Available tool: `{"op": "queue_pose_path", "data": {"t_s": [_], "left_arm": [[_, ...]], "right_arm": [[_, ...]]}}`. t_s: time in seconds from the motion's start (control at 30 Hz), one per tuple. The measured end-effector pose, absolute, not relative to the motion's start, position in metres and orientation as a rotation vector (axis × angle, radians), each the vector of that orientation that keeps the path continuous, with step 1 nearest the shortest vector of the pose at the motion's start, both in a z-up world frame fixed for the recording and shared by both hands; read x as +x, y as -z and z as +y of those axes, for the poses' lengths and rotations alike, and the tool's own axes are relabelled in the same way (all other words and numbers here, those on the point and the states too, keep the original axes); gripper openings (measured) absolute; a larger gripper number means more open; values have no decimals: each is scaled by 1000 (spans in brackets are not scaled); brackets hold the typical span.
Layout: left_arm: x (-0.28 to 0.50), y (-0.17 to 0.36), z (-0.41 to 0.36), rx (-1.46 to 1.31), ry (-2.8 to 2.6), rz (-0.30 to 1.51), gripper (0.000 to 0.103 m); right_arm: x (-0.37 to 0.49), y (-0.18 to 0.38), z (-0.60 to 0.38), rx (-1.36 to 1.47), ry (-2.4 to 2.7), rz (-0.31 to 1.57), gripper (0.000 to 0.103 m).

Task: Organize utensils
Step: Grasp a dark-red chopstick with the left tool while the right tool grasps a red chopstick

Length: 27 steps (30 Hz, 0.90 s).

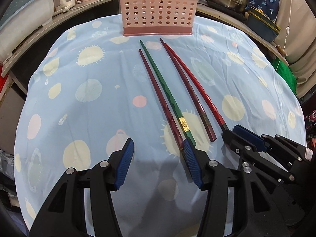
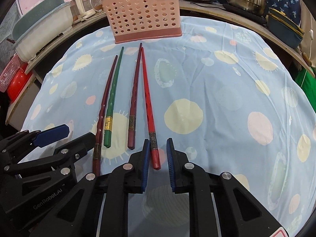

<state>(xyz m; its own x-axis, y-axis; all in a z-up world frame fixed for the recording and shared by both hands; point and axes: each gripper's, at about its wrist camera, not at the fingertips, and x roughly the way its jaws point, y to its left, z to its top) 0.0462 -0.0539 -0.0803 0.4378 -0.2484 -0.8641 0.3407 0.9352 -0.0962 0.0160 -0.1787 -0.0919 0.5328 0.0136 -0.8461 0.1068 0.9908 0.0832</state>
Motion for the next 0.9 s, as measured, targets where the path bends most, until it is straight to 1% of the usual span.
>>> {"op": "queue_pose_path", "data": {"t_s": [0.13, 0.63, 0.73, 0.83, 0.9], "left_arm": [[45, 82, -56, 100, 376, 1062, 51], [38, 91, -64, 140, 391, 1065, 51], [36, 92, -64, 150, 387, 1058, 48], [34, 92, -63, 156, 383, 1051, 41], [33, 91, -60, 152, 384, 1047, 33]], "right_arm": [[17, 93, -179, 122, 59, 1001, 9], [11, 93, -181, 135, 67, 1008, 8], [11, 92, -180, 132, 65, 1008, 8], [10, 93, -179, 133, 65, 1008, 8], [10, 93, -179, 133, 64, 1008, 7]]}}
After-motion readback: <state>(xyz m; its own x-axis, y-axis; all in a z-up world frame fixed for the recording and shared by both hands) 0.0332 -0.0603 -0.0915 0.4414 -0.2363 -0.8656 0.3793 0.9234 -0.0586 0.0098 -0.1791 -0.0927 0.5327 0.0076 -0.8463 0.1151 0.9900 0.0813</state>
